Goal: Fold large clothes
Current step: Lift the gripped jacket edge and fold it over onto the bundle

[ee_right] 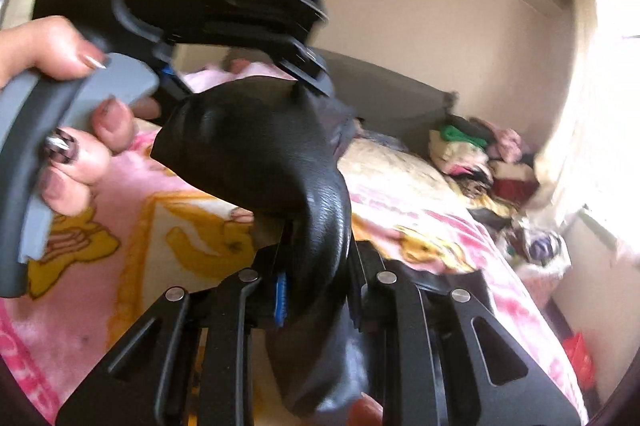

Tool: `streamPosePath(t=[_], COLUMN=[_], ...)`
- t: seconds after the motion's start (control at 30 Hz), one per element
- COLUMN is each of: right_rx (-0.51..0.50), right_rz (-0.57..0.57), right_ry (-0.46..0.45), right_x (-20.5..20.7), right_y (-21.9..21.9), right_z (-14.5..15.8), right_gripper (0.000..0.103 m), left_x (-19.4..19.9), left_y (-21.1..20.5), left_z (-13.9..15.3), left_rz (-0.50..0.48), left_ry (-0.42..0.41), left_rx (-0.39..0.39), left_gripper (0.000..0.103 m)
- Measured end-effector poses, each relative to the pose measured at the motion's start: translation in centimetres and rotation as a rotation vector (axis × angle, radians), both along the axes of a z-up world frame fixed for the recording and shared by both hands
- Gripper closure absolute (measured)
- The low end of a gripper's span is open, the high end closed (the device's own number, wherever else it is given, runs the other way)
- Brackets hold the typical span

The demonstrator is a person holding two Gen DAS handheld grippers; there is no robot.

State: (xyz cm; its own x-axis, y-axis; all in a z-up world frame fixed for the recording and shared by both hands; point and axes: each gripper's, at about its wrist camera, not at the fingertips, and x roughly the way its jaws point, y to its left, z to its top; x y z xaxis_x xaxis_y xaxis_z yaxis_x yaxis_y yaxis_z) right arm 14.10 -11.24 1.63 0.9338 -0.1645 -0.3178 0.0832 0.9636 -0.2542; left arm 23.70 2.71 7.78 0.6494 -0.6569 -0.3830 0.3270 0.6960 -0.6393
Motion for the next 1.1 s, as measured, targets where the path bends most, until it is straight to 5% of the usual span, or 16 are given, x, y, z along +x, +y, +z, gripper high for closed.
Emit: streamPosePath(t=[0.1, 0.23, 0.4, 0.53, 0.57, 0.6, 0.63, 0.77, 0.9, 1.07, 1.1], right_rx=[0.141, 0.364, 0.665, 0.777, 0.805, 0.828, 0.859, 0.911, 0.913, 0.901, 0.834], right_rz=[-0.068, -0.144, -0.169, -0.127, -0.119, -0.107, -0.09, -0.072, -0.097, -0.058, -0.075], right_ry=[0.023, 0.054, 0.106, 0.166, 0.196, 0.213, 0.234, 0.196, 0.369, 0.584, 0.609], right_x=[-1.6, -4.0, -6.7, -7.7, -7.7, -7.8, -7.8, -7.8, -1.7, 5.5, 6.6], right_y=[-3.1, -7.8, -13.1, -15.1, -15.4, -15.8, -16.4, -19.6, -23.6, -23.4, -22.6], right_z=[-0.6, -2.2, -5.6, -6.2, -6.2, -6.0, -5.5, -1.1, 1.8, 0.5, 0.3], right_gripper=[0.082, 0.082, 0.082, 0.078, 0.074, 0.059, 0.032, 0.004, 0.004, 0.005, 0.02], left_x=[-0.9, -1.1, 1.0, 1.3, 1.2, 1.1, 0.9, 0.5, 0.5, 0.6, 0.5], left_y=[-1.4, -4.0, -6.3, -9.4, -9.7, -10.0, -10.3, -10.6, -10.4, -10.3, -10.3], left_z=[1.1, 0.1, -6.7, -12.4, -13.0, -13.2, -13.1, -13.0, -13.1, -13.1, -13.1], left_rz=[-0.016, -0.014, -0.031, -0.121, -0.125, -0.126, -0.132, -0.138, -0.137, -0.145, -0.146], left_ry=[-0.053, -0.038, 0.134, 0.251, 0.253, 0.243, 0.226, 0.199, 0.201, 0.207, 0.207], left_rx=[-0.02, 0.093, 0.149, 0.215, 0.212, 0.223, 0.25, 0.295, 0.294, 0.28, 0.278], left_gripper=[0.036, 0.033, 0.033, 0.033, 0.033, 0.033, 0.033, 0.033, 0.033, 0.033, 0.033])
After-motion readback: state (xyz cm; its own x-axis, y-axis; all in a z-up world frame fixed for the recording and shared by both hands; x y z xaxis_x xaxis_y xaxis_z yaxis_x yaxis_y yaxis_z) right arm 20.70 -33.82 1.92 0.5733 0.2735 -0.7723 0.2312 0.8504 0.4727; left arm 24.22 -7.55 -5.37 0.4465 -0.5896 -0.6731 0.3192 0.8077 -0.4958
